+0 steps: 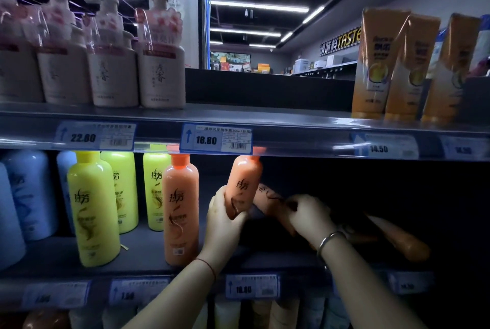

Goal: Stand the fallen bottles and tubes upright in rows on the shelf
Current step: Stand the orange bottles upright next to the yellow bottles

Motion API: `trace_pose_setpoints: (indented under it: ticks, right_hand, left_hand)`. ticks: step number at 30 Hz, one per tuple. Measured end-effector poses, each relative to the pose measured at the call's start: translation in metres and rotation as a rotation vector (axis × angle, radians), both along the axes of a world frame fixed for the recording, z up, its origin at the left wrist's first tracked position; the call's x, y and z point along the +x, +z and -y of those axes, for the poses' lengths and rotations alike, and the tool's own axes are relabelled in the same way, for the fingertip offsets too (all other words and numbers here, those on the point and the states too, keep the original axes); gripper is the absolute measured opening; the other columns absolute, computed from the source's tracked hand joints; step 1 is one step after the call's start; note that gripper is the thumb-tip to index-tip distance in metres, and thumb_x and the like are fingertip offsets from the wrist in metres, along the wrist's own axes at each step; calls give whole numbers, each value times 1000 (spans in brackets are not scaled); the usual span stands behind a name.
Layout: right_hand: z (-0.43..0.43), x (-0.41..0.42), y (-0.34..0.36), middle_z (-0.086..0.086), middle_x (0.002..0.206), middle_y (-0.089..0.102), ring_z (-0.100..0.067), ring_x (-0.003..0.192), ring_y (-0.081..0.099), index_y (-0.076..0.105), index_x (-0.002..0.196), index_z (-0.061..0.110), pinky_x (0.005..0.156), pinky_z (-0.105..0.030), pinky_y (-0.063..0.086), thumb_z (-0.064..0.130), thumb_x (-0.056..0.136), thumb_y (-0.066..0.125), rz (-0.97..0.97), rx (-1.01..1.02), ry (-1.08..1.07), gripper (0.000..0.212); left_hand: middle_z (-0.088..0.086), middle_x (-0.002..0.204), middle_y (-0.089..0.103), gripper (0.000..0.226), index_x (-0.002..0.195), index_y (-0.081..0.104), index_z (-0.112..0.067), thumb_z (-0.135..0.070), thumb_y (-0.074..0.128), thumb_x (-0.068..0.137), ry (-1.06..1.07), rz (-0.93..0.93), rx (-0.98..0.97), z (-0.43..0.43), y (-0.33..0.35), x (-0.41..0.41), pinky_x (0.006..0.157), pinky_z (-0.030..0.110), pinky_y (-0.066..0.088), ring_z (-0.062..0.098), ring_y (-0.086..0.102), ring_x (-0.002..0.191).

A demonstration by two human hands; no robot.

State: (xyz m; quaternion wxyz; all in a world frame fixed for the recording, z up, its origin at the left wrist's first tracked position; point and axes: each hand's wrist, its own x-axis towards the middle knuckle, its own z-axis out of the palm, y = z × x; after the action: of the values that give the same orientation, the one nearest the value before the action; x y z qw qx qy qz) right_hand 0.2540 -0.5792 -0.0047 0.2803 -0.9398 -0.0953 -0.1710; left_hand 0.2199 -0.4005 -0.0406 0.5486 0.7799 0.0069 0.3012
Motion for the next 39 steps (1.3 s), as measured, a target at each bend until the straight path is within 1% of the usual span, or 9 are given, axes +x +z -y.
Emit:
trace_pose_setpoints:
  ticks: [2, 4, 9, 18, 21, 25, 28, 34, 39]
  right_hand:
    - [-4, 3, -1, -3, 78, 74, -20, 75, 67, 71, 79, 15, 61, -24, 42, 40, 81, 66, -22, 98, 25, 26]
    - [-7, 9, -3, -2, 82, 73, -19, 83, 67, 69, 80, 18, 69, -24, 45, 20, 77, 69, -39, 134, 46, 4]
    - [-7, 17, -10, -2, 103, 69, -19, 100, 63, 67, 104, 14, 86, -27, 48, 13, 70, 77, -100, 255, 52, 36]
    - [-8, 22, -6, -10, 130, 59, -24, 116, 58, 50, 135, 10, 98, -32, 47, 39, 73, 78, -292, 116, -2, 74]
    - [-16, 23, 4, -11, 123, 63, -25, 108, 63, 53, 128, 5, 91, -34, 52, 41, 74, 75, -408, -7, -11, 69]
    - [-30, 20, 13, -9, 98, 65, -24, 86, 66, 57, 105, 11, 70, -31, 51, 42, 74, 72, -473, -99, 19, 46]
    - [-37, 18, 11, -9, 97, 63, -23, 82, 60, 60, 110, 3, 67, -28, 43, 44, 74, 77, -441, -108, 14, 57]
    - [-30, 14, -12, -9, 100, 68, -25, 90, 65, 63, 109, 3, 68, -29, 46, 38, 70, 79, -343, 216, -12, 54]
    - [-22, 0, -23, -5, 102, 68, -20, 93, 65, 59, 114, 11, 81, -32, 50, 29, 76, 77, -233, 452, 73, 46]
  left_hand:
    - [-5, 107, 52, 52, 119, 48, -27, -17, 72, 74, 37, -11, -17, 1, -1, 2, 84, 26, 46, 12, 55, 101]
    - [-2, 111, 52, 56, 123, 46, -25, -28, 74, 74, 78, -33, -23, 0, -3, 4, 93, 38, 47, 18, 54, 106]
    - [3, 127, 48, 72, 133, 36, -19, -35, 75, 75, 104, -70, -52, -1, -6, 3, 102, 46, 43, 22, 49, 117]
    - [5, 141, 35, 87, 146, 17, -20, -24, 73, 79, 27, -139, -25, -3, -9, 0, 111, 39, 34, 21, 37, 131]
    - [6, 140, 39, 94, 145, 13, -28, -17, 75, 75, -19, -166, -22, -8, -12, -2, 109, 44, 39, 20, 42, 128]
    - [5, 133, 43, 85, 140, 15, -23, -12, 72, 78, -65, -182, -15, -11, -10, -7, 98, 30, 41, 14, 44, 115]
    - [5, 132, 43, 80, 138, 17, -21, -12, 71, 80, -73, -180, 2, -12, -9, -9, 97, 29, 39, 14, 44, 113]
    - [9, 135, 41, 79, 140, 16, -18, -12, 68, 81, -49, -201, 5, -9, -8, -11, 101, 32, 38, 20, 44, 120]
    - [10, 136, 41, 80, 140, 15, -21, -15, 69, 81, -30, -224, 23, -7, -5, -13, 105, 45, 42, 24, 45, 121]
